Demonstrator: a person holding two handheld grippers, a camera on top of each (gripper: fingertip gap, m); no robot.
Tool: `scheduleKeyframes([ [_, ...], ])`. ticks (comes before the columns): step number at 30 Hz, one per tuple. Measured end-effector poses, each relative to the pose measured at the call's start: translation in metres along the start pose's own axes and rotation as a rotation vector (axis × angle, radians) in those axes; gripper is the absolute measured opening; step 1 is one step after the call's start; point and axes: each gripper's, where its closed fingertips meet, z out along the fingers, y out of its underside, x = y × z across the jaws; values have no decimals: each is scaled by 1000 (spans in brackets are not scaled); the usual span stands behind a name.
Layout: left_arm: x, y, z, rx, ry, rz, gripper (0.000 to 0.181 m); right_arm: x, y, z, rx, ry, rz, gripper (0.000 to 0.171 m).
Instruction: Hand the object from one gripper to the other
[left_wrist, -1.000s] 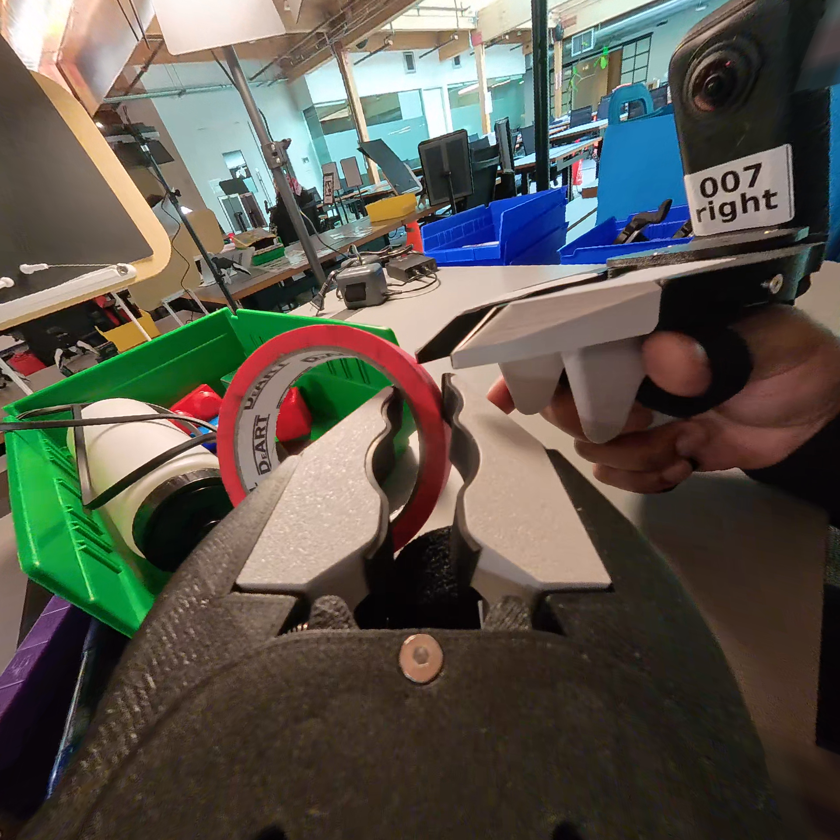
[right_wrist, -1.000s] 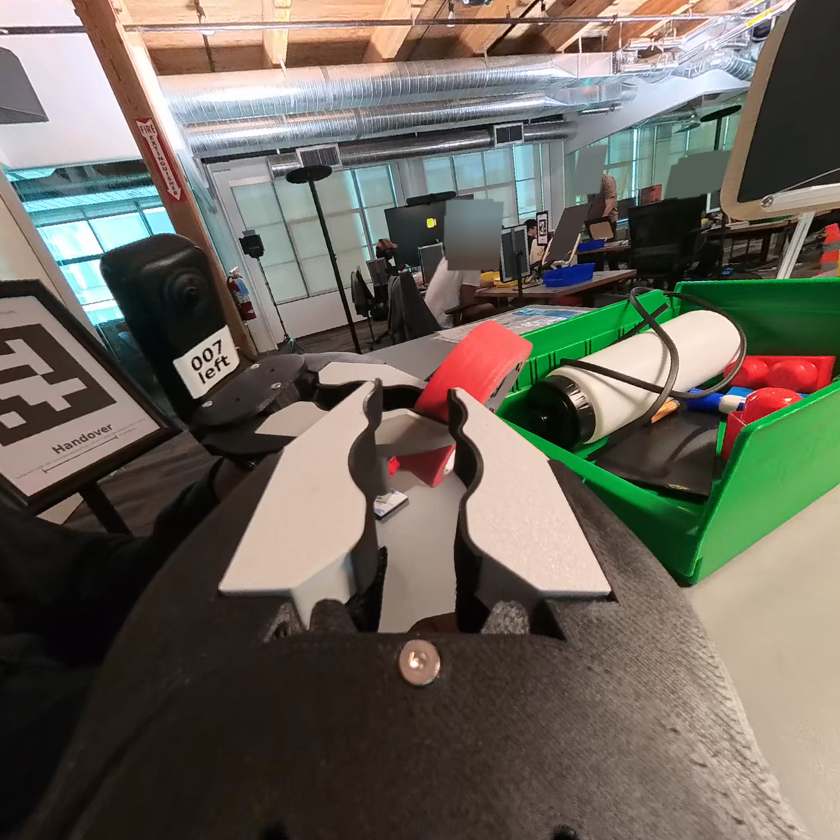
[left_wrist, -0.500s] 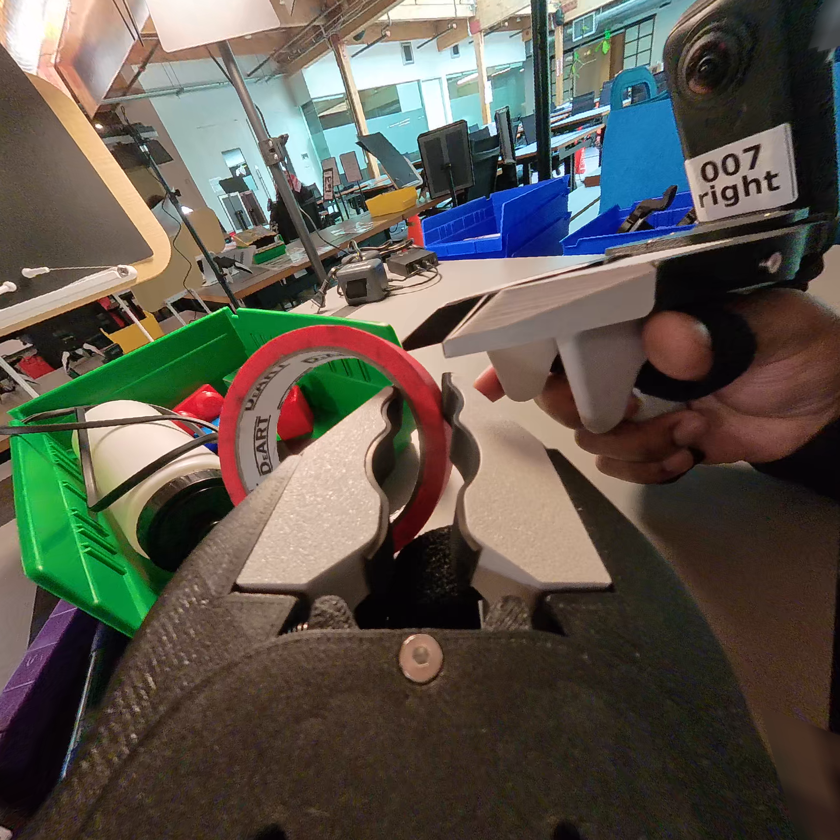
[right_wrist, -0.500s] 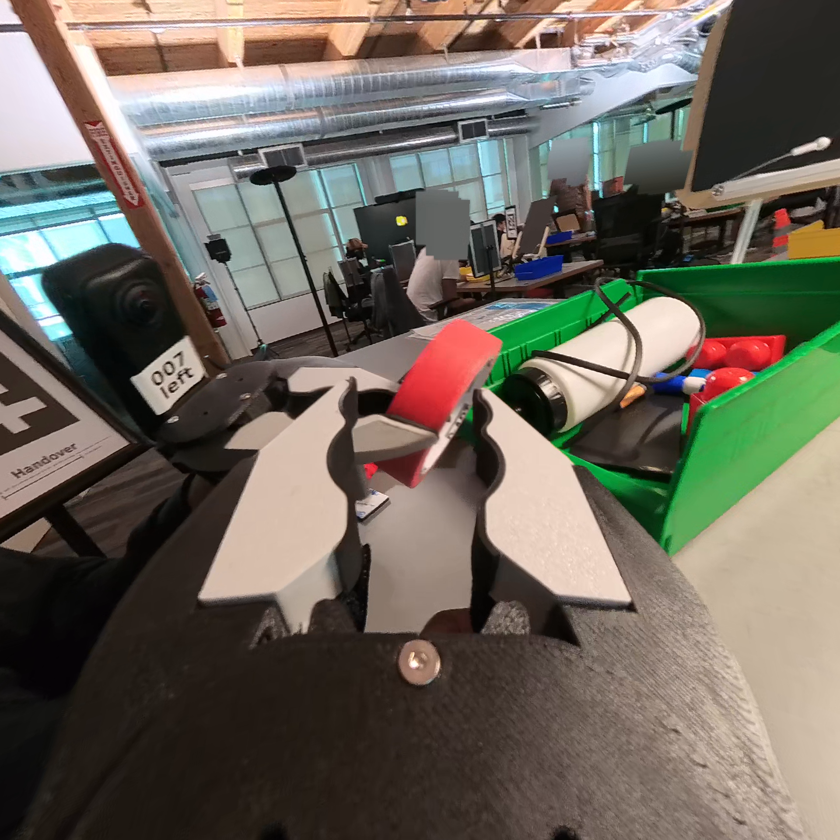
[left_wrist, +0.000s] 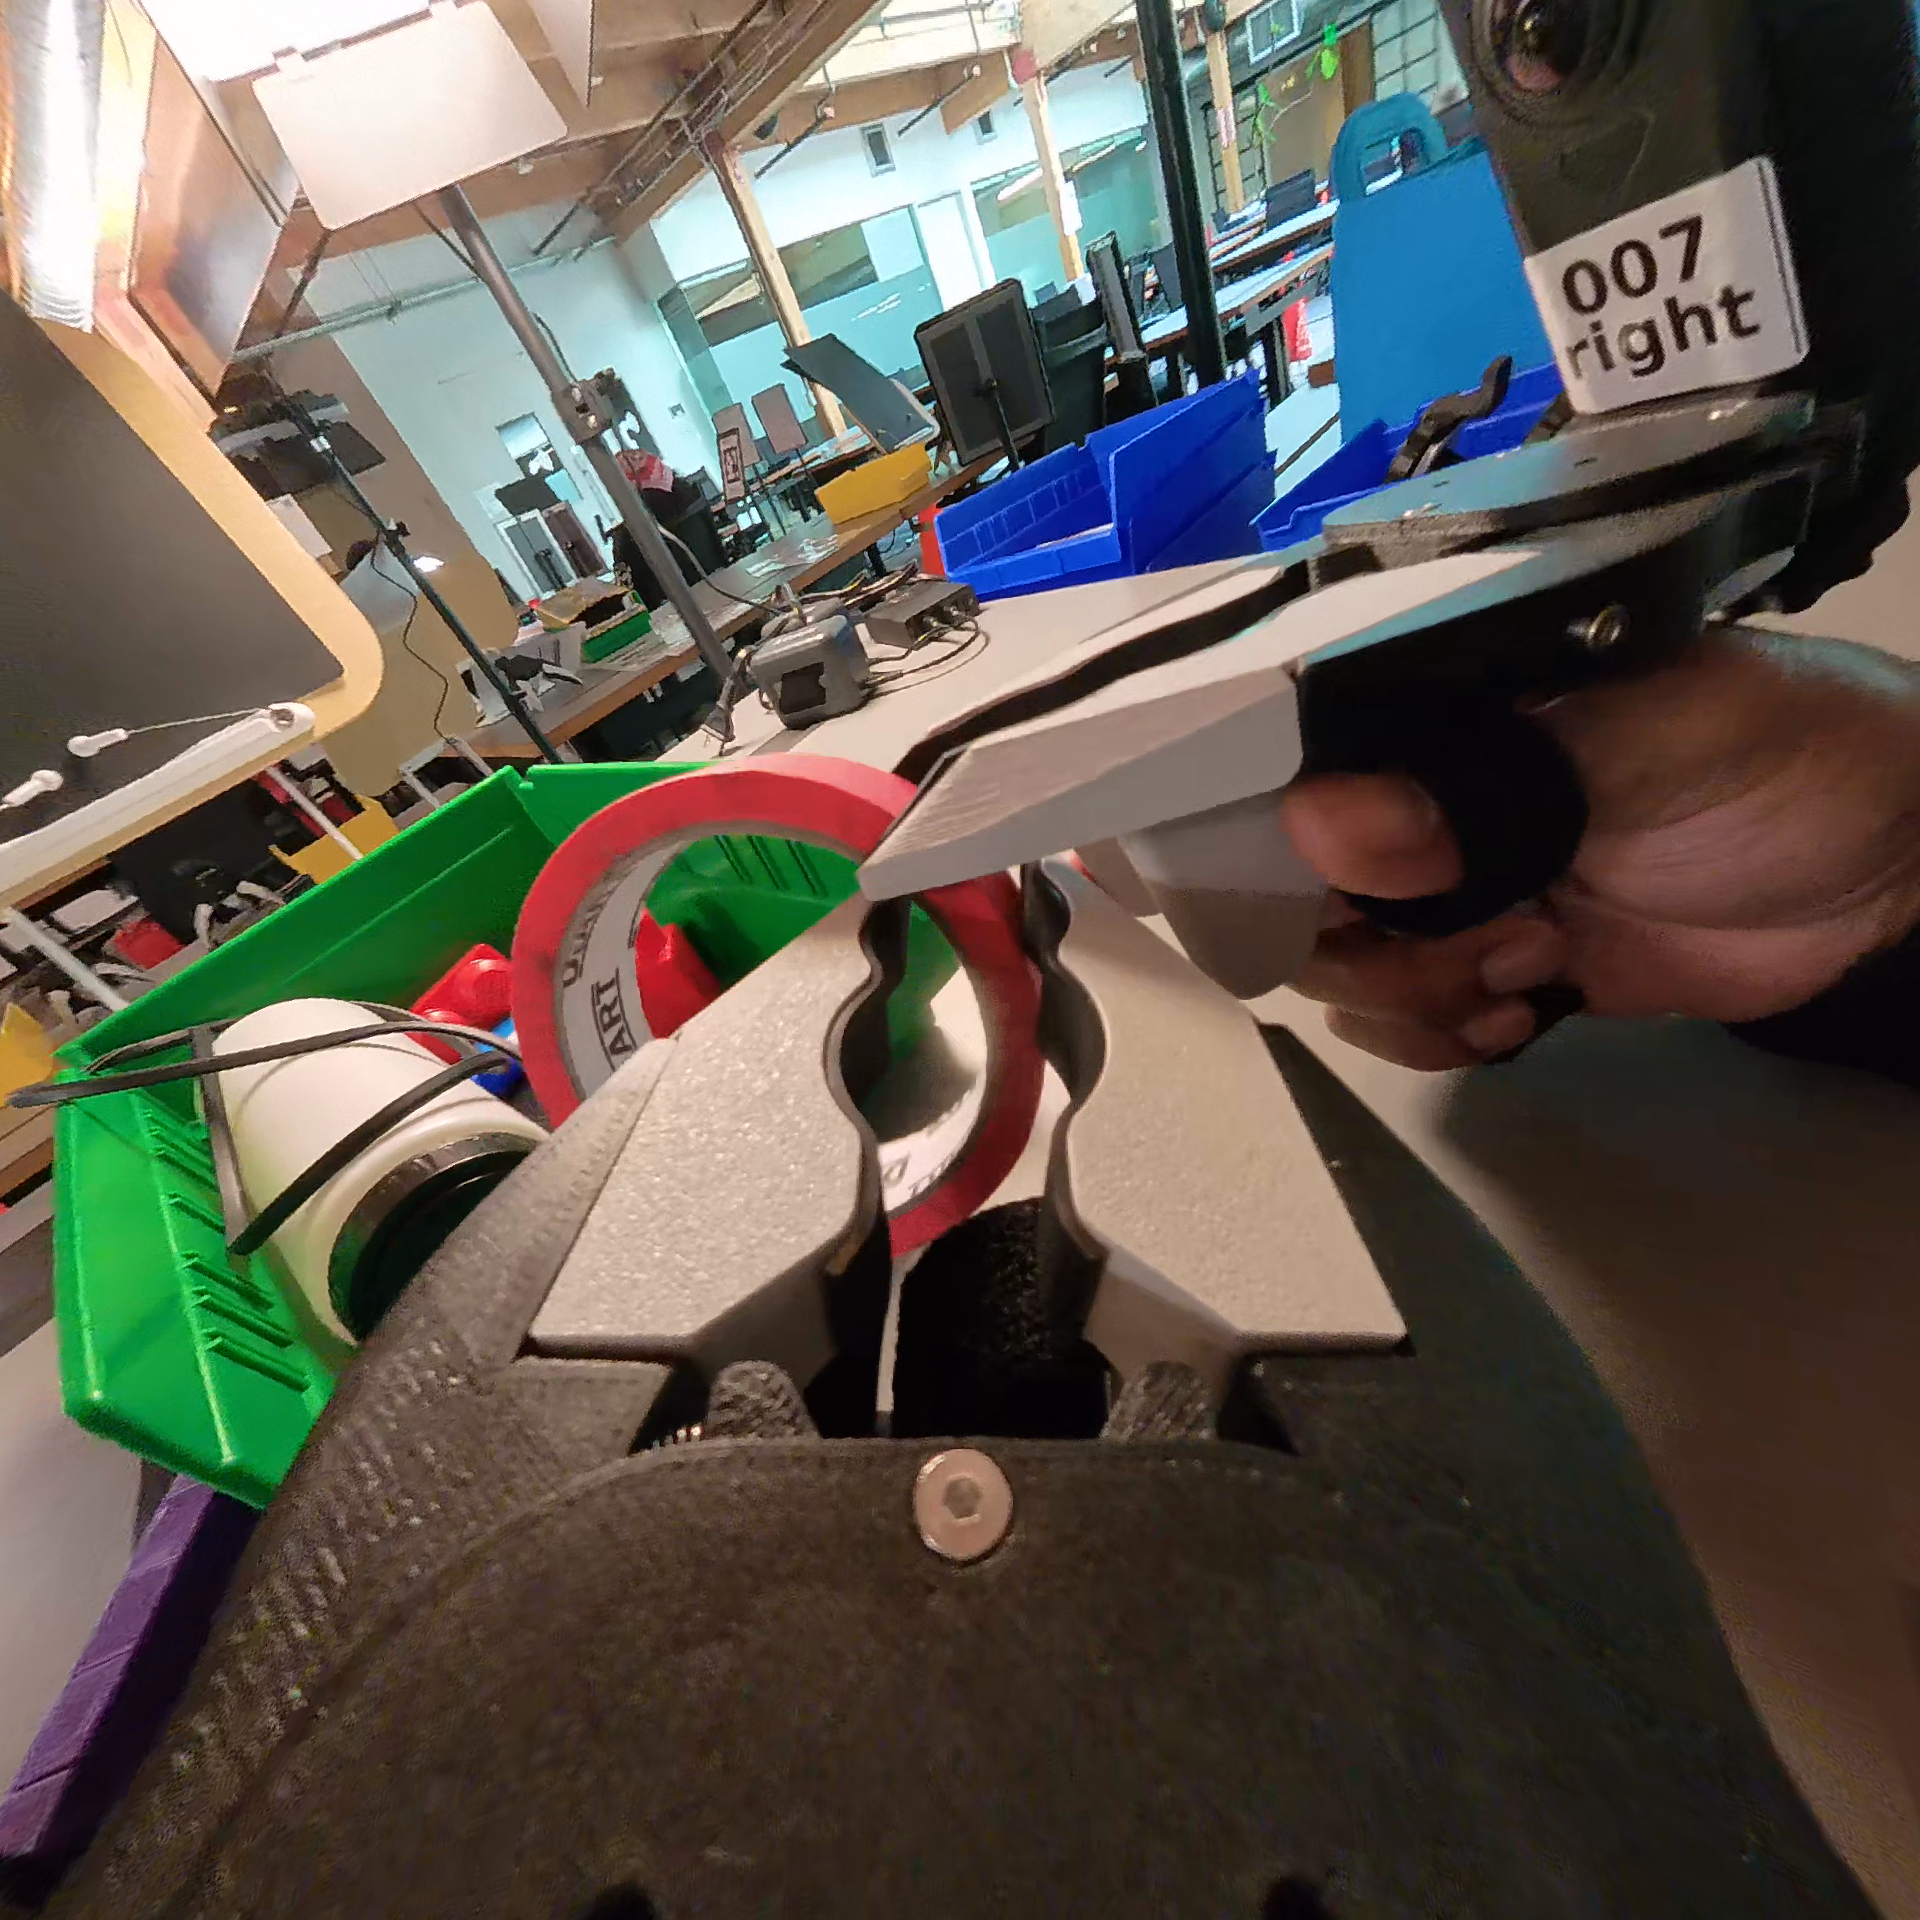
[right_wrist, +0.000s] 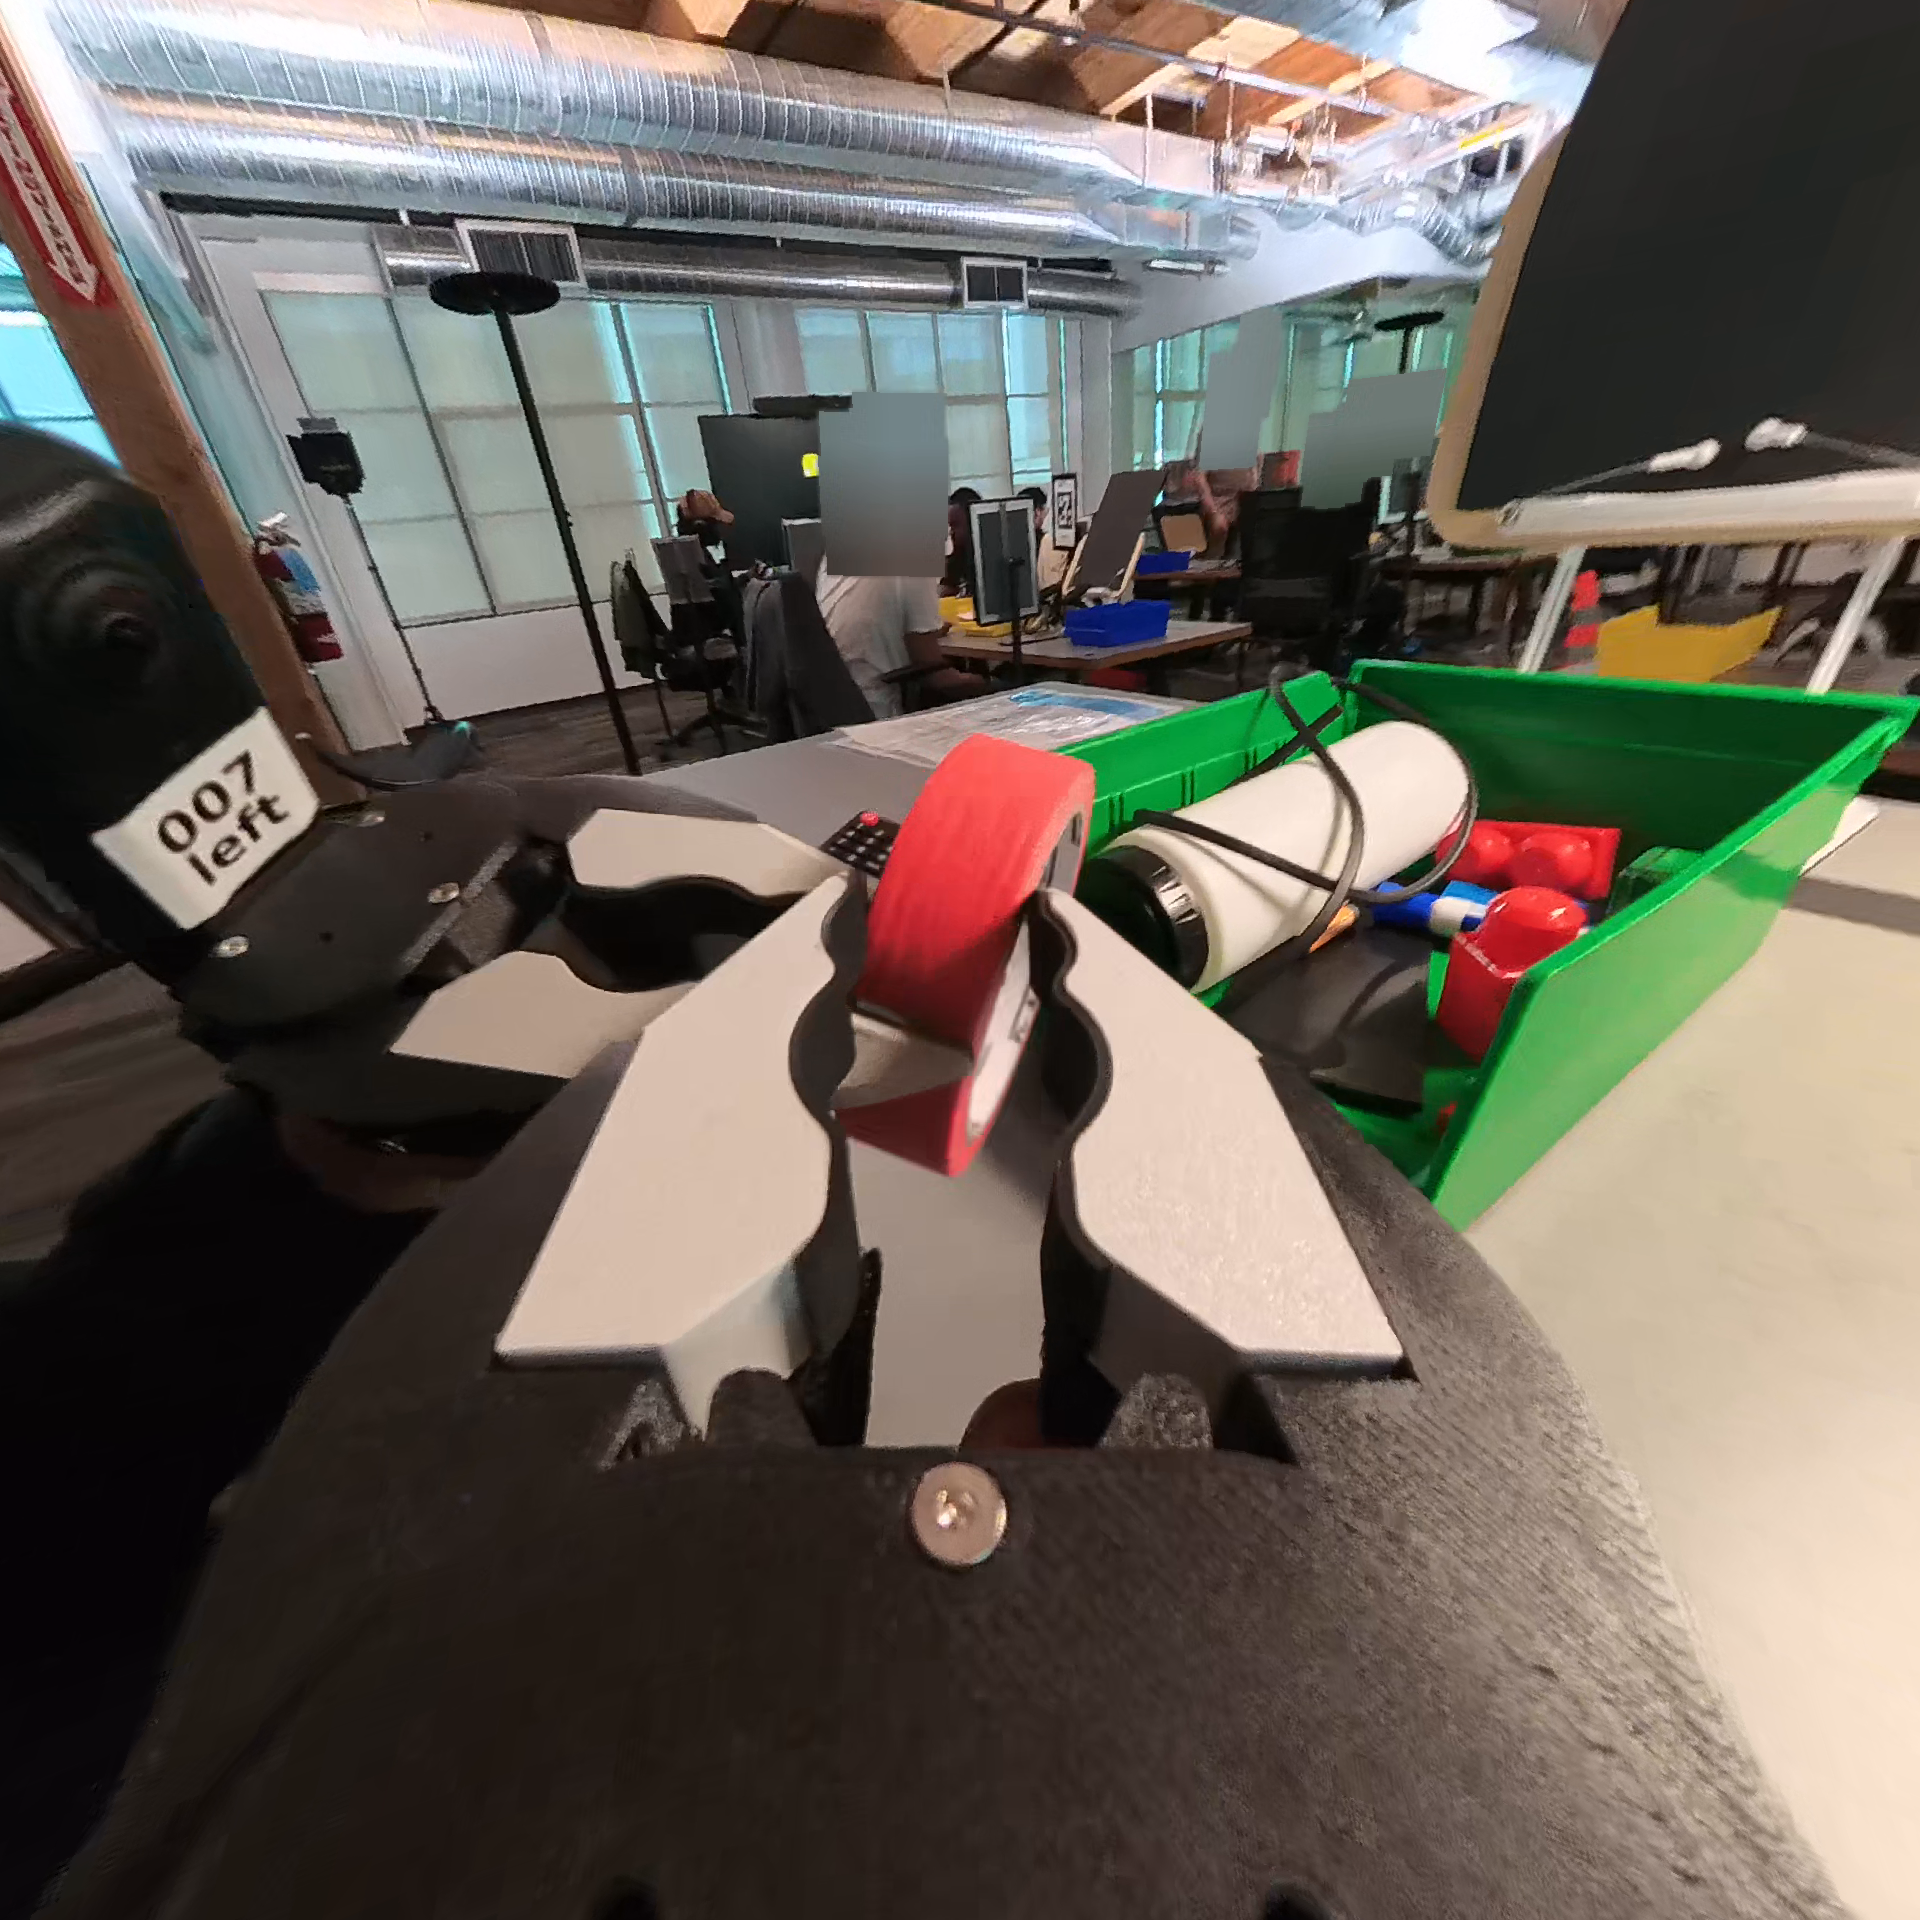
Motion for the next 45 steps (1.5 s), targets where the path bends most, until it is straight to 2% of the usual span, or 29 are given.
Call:
scheduleKeyframes([
  [1, 1, -3, -1, 16, 16, -14, 25, 0, -2, -1, 11, 13, -24, 31],
  [7, -6, -30, -17, 194, 93, -209, 31, 21, -21, -14, 110, 121, -22, 31],
  [11, -26, -37, -25, 273, 89, -396, 33, 15, -29, -17, 157, 66, 9, 30],
  [15, -32, -35, -26, 280, 119, -509, 46, 3, -44, -26, 254, -67, 106, 31],
  [20, -31, -46, -33, 374, 287, -748, 55, -19, -77, -54, 460, -381, 322, 30],
  [24, -23, -57, -40, 436, 416, -831, 59, -40, -78, -58, 449, -542, 363, 30],
  [26, -15, -65, -47, 463, 498, -836, 55, -46, -75, -56, 427, -575, 367, 30],
  [29, -6, -70, -54, 484, 579, -826, 38, -47, -74, -54, 420, -565, 360, 31],
  [35, -29, -62, -52, 497, 455, -840, 29, -20, -63, -39, 374, -381, 374, 34],
  [43, -63, -61, -63, 617, 339, -931, 29, -26, -48, -27, 267, -380, 376, 46],
  [45, -63, -60, -61, 608, 316, -919, 29, -33, -40, -22, 215, -386, 339, 37],
])
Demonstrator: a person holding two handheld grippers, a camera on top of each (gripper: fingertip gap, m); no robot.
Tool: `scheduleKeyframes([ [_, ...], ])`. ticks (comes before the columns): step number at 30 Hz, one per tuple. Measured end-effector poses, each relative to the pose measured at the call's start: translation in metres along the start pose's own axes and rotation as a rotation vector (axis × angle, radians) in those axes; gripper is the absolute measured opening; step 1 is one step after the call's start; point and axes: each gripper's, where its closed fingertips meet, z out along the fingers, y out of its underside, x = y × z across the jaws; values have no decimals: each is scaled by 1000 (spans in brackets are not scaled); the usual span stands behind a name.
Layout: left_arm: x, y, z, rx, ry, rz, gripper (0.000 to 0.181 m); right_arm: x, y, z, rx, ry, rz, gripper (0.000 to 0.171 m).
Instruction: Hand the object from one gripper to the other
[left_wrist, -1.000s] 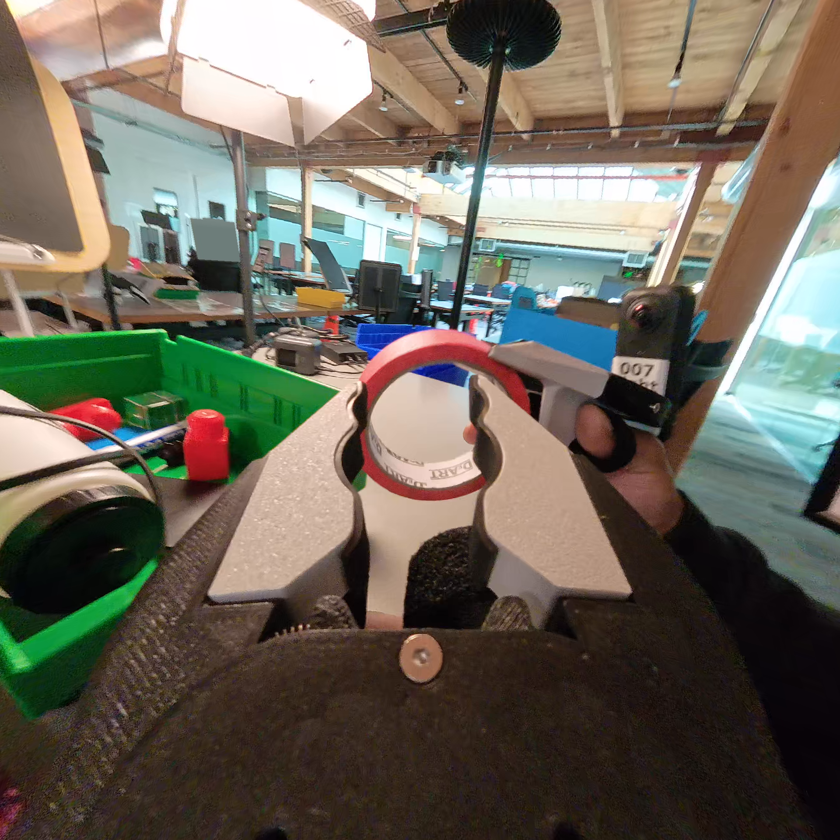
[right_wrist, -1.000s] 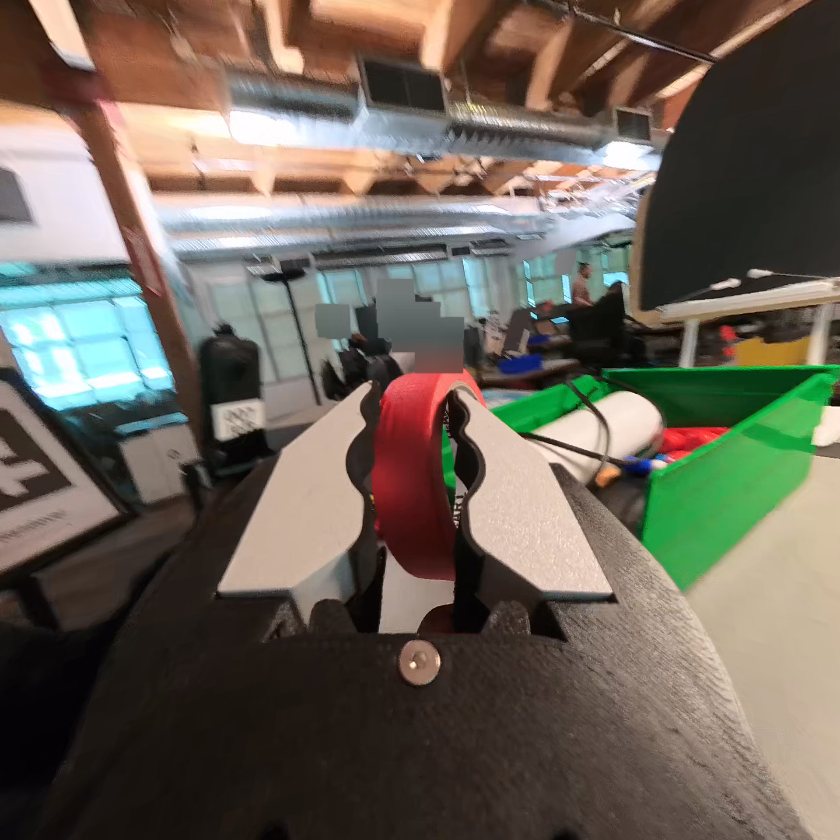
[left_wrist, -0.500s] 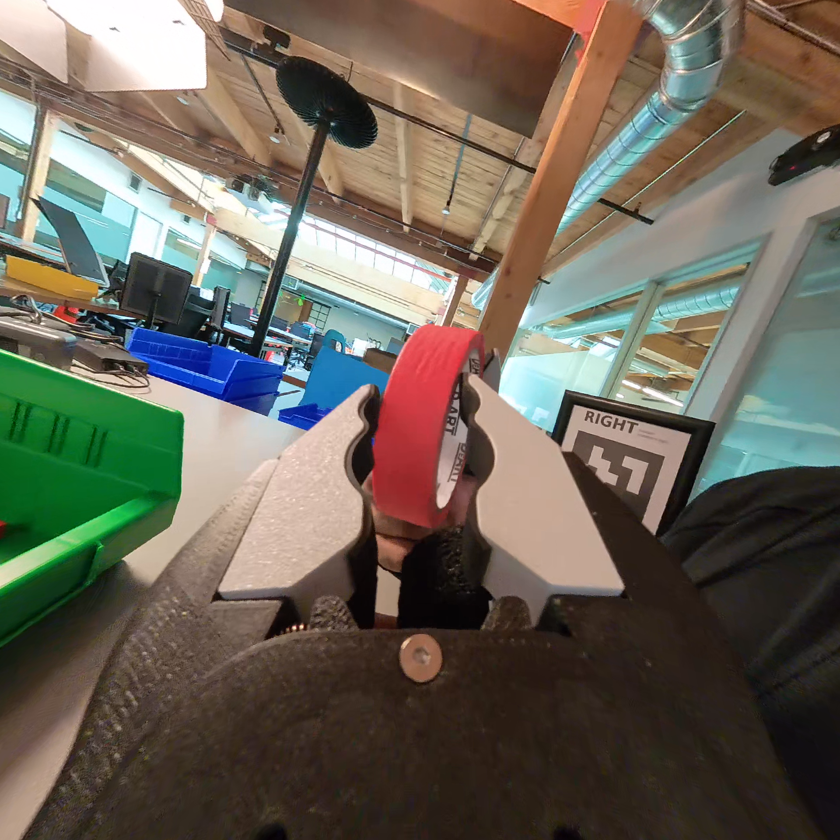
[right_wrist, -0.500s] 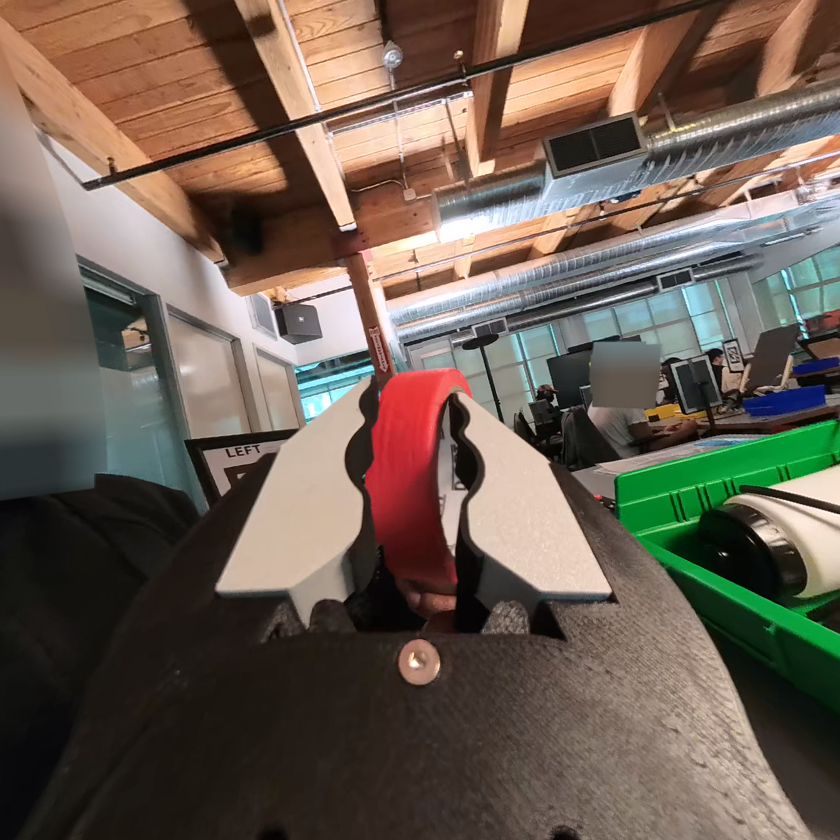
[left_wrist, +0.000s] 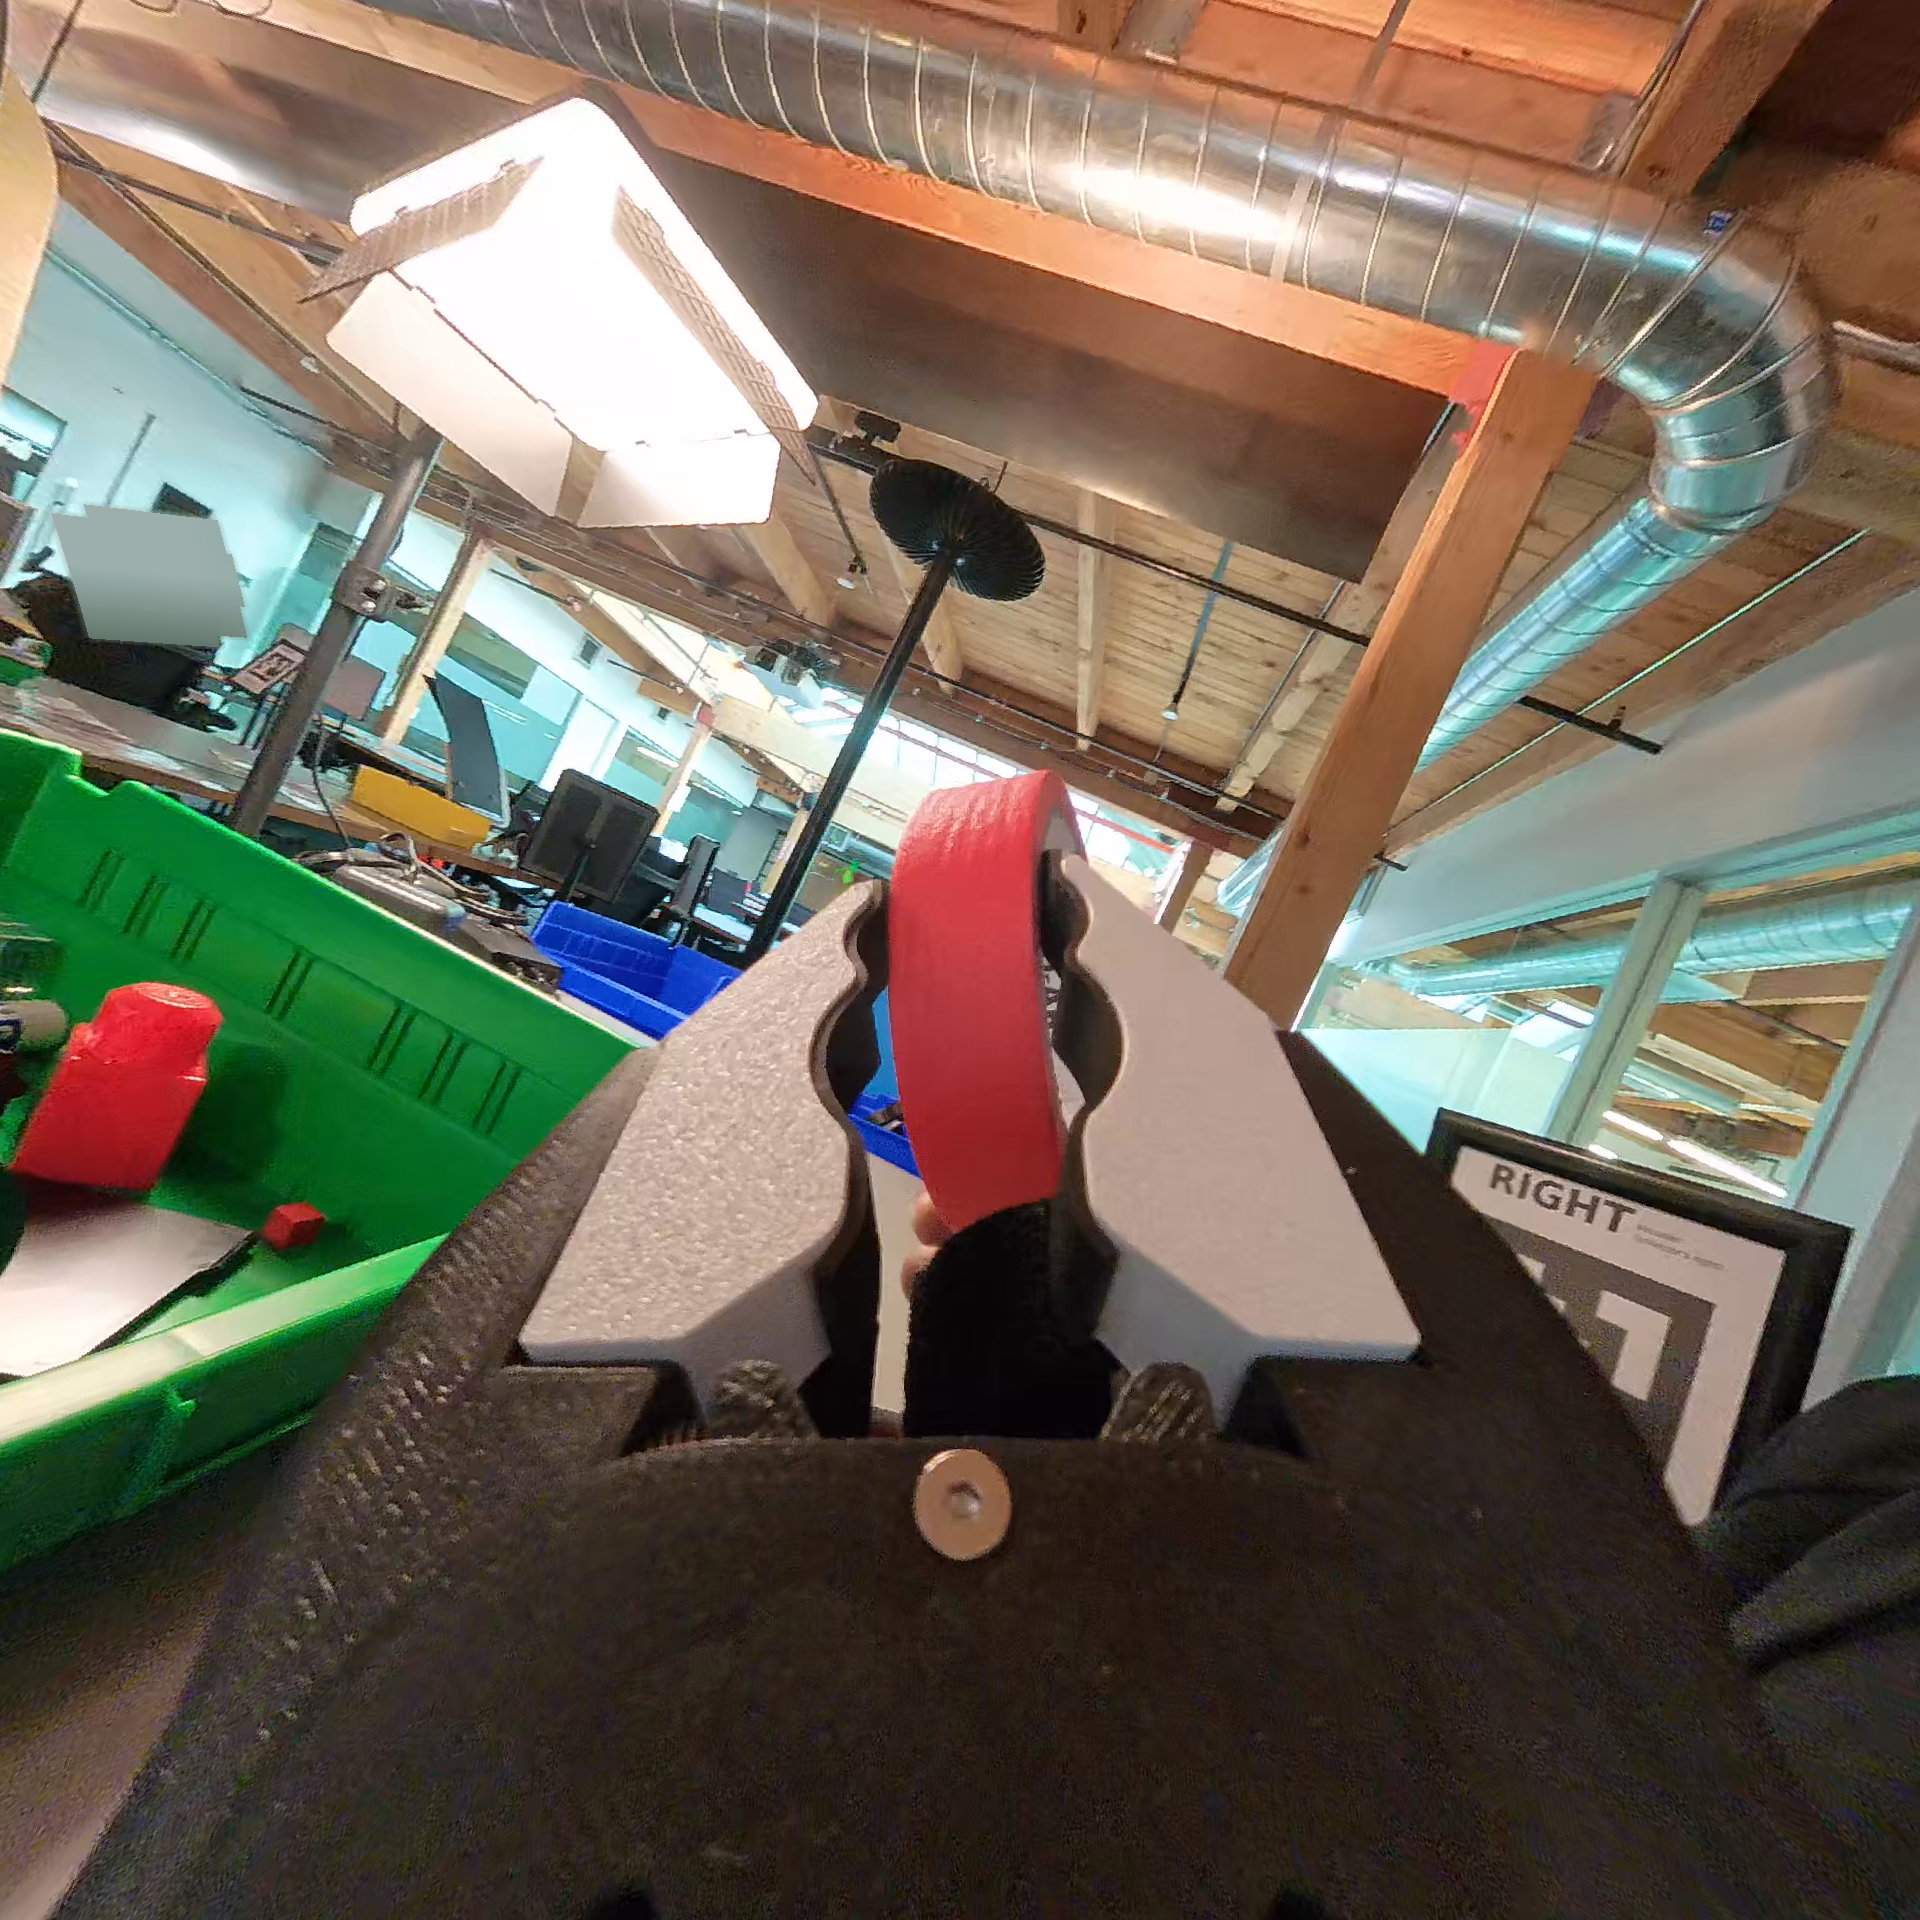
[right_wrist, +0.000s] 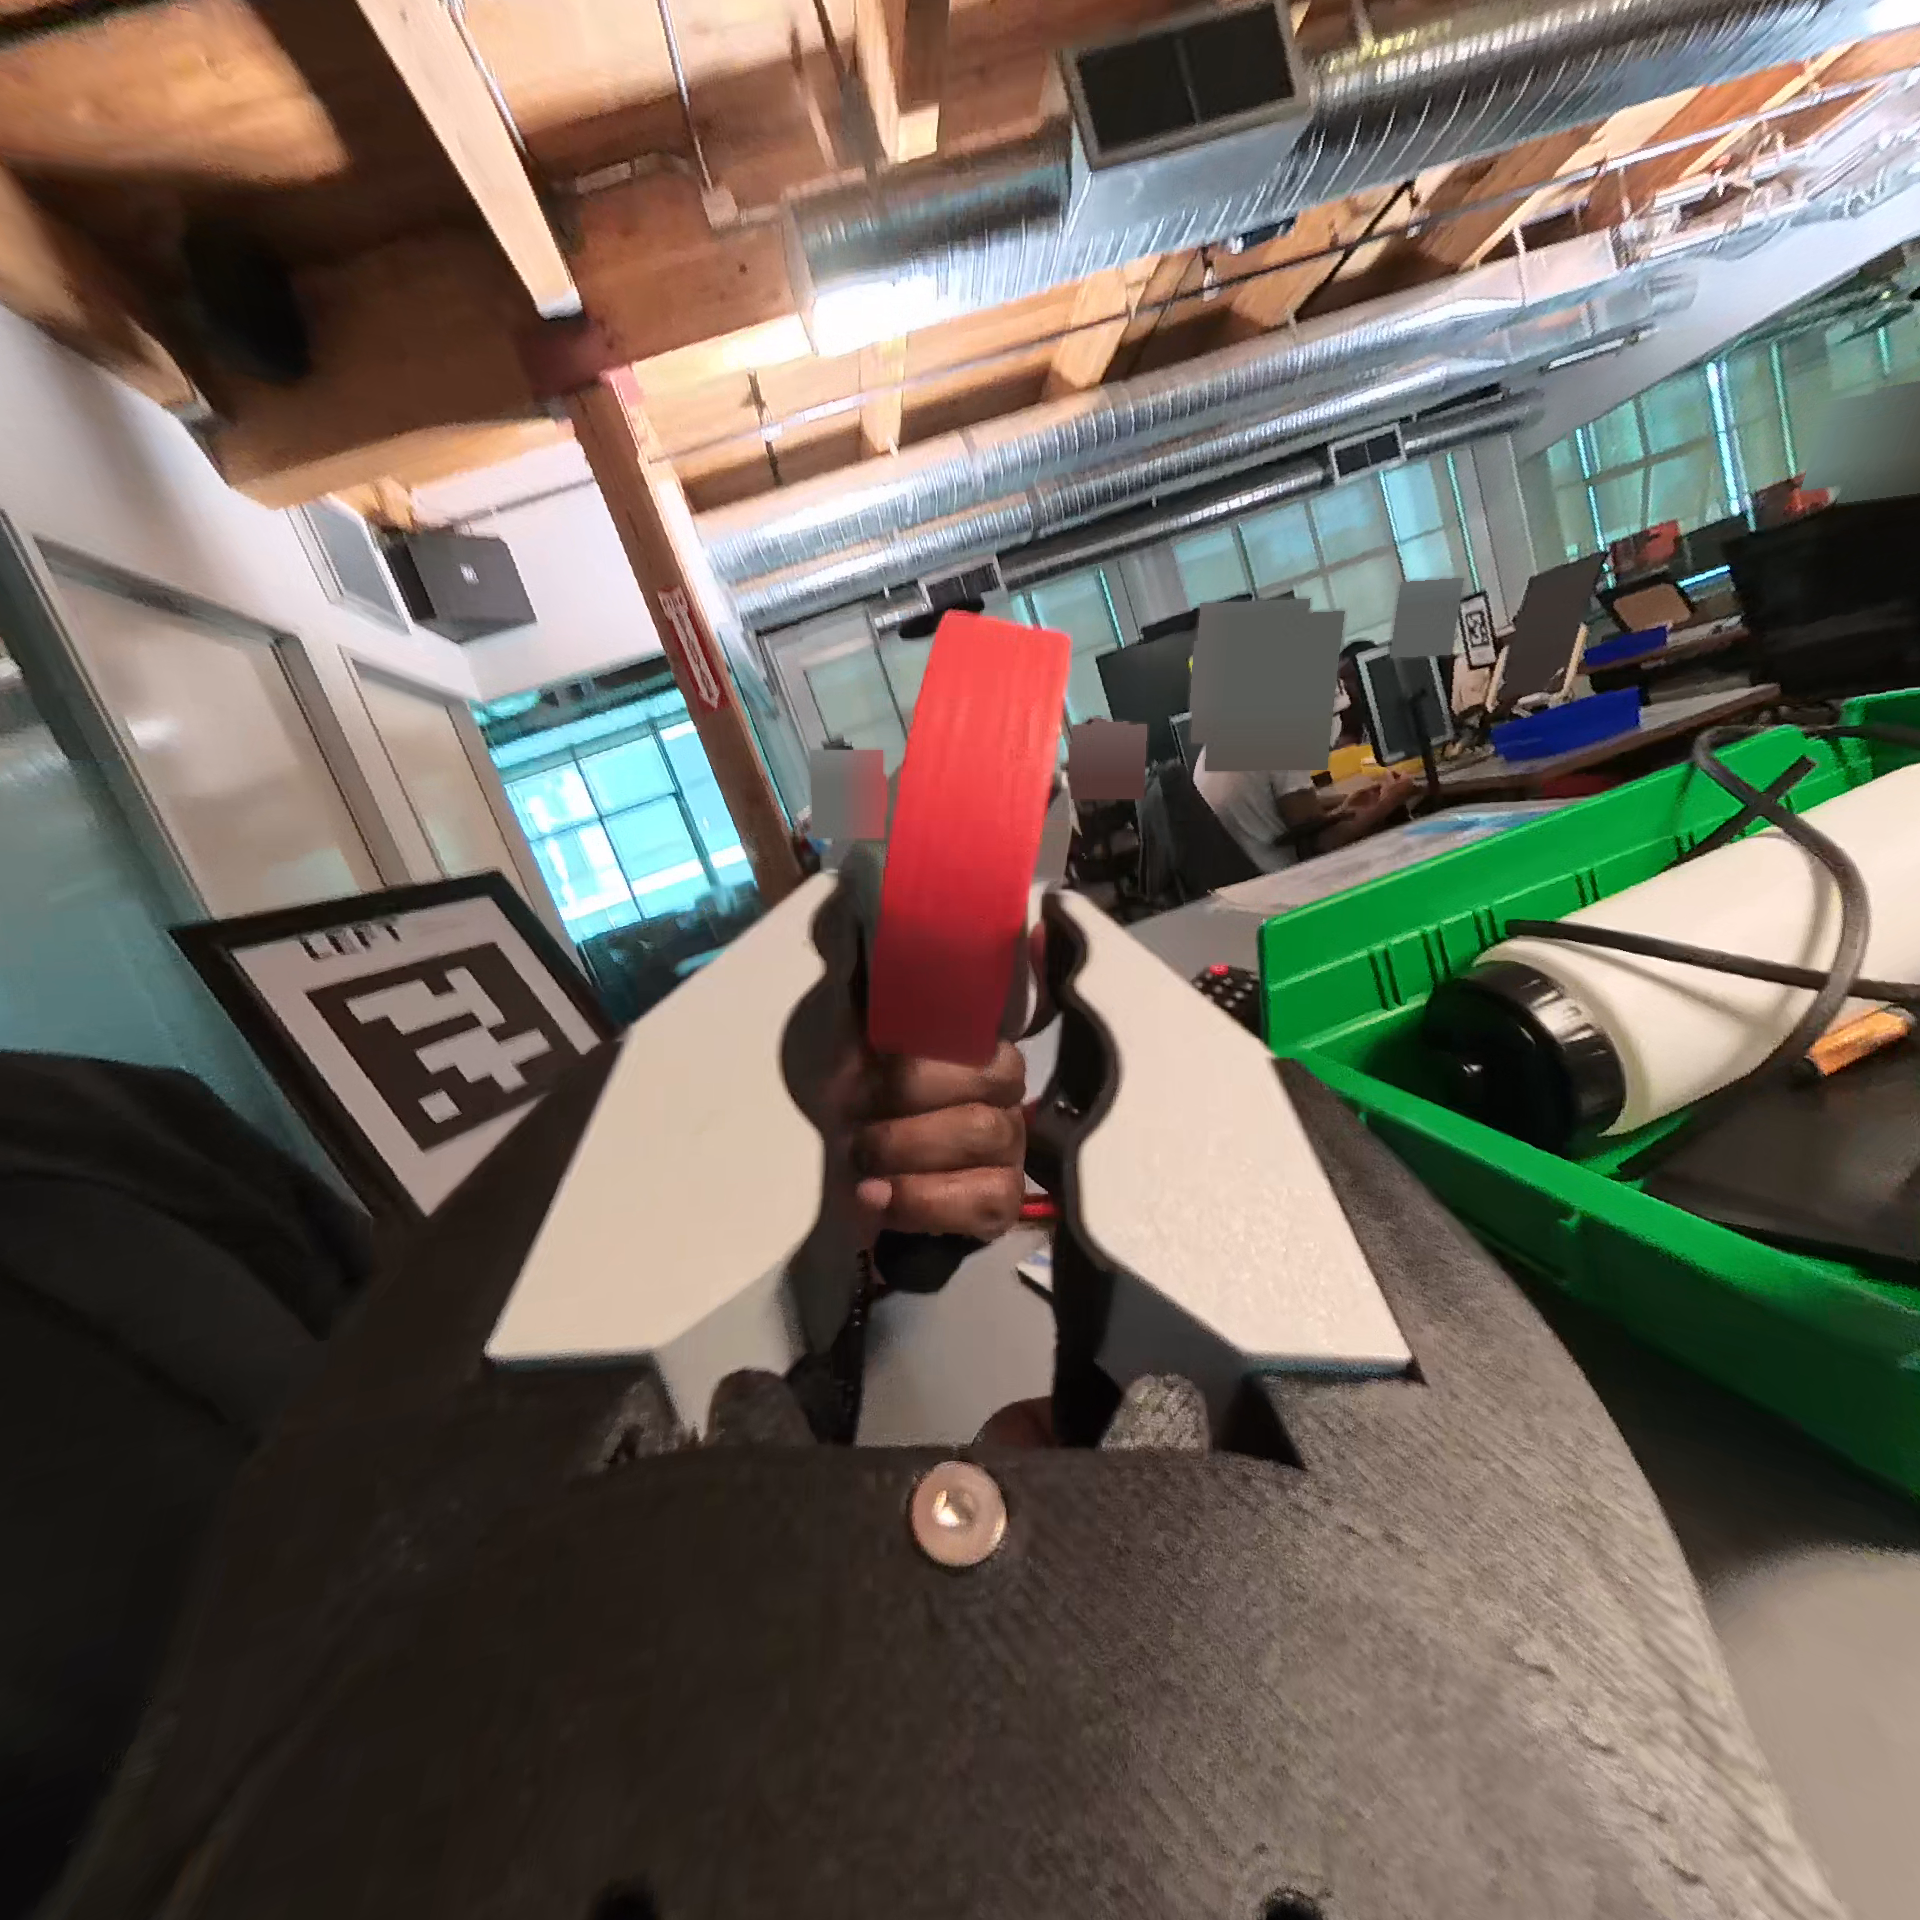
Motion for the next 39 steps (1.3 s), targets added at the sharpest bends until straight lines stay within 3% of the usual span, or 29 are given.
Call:
scheduleKeyframes([
  [1, -1, 1, 1, -6, -9, 8, 29, 1, 4, 1, -21, 18, -28, 29],
  [6, 4, 6, 4, -22, 24, -30, 30, 1, -7, -3, 33, 26, -59, 28],
  [13, 21, 31, 9, -168, 129, -76, 31, 1, -32, -17, 178, -1, 0, 27],
  [20, 16, 53, 12, -290, 87, -21, 29, 10, -38, -21, 221, 30, 37, 27],
  [31, 2, 5, 1, -22, 73, -155, 28, 18, -8, -4, 53, 81, 49, 47],
  [33, 3, 5, 2, -23, 75, -151, 28, 15, -1, -1, 13, 61, 47, 44],
  [35, 4, 5, 3, -18, 74, -142, 28, 10, 5, 1, -19, 46, 17, 28],
  [39, 4, 11, 5, -52, 52, -100, 32, 13, -7, -3, 55, 73, -4, 28],
])
